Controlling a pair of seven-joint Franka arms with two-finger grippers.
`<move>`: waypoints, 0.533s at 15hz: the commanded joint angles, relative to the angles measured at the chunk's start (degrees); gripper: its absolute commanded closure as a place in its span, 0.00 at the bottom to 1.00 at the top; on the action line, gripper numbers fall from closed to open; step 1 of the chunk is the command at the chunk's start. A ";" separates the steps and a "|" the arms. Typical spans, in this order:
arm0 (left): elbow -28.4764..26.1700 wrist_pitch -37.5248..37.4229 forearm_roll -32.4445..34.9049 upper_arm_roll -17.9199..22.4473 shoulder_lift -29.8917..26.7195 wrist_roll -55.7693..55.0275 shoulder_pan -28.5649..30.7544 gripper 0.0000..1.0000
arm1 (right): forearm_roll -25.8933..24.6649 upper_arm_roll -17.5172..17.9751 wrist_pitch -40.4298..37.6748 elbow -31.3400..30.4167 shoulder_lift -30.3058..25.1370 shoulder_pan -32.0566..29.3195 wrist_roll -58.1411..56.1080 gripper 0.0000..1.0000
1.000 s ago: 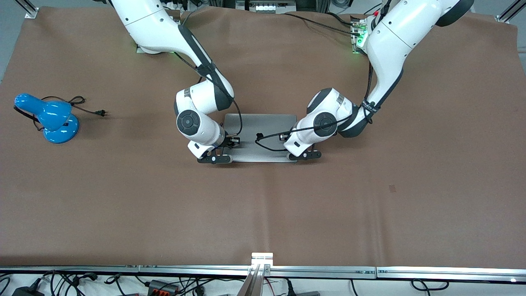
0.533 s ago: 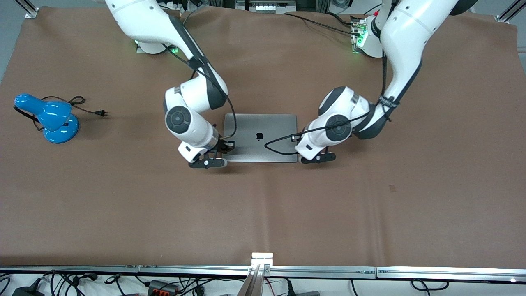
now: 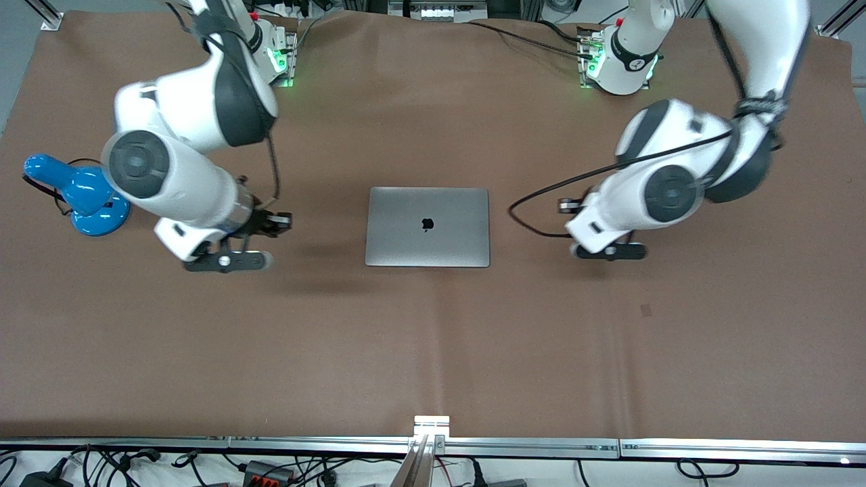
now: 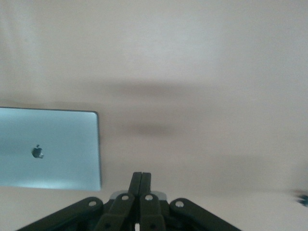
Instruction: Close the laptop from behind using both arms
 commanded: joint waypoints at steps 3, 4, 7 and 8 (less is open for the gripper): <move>-0.28 -7.34 1.04 11.25 -11.84 13.00 -1.50 0.72 | -0.65 -6.31 -6.19 5.00 1.47 0.19 -6.97 1.00; 0.51 -7.34 1.39 12.31 -12.55 13.01 -0.80 0.52 | -0.56 -7.10 -7.07 5.88 1.47 0.19 -8.02 1.00; 2.45 -5.42 1.13 15.21 -12.38 13.62 0.34 0.00 | -0.65 -8.95 -7.61 9.31 1.56 0.01 -11.90 0.85; 2.45 -3.58 1.31 16.00 -12.38 13.54 0.52 0.00 | -0.65 -9.56 -8.13 10.45 1.56 0.10 -11.82 0.39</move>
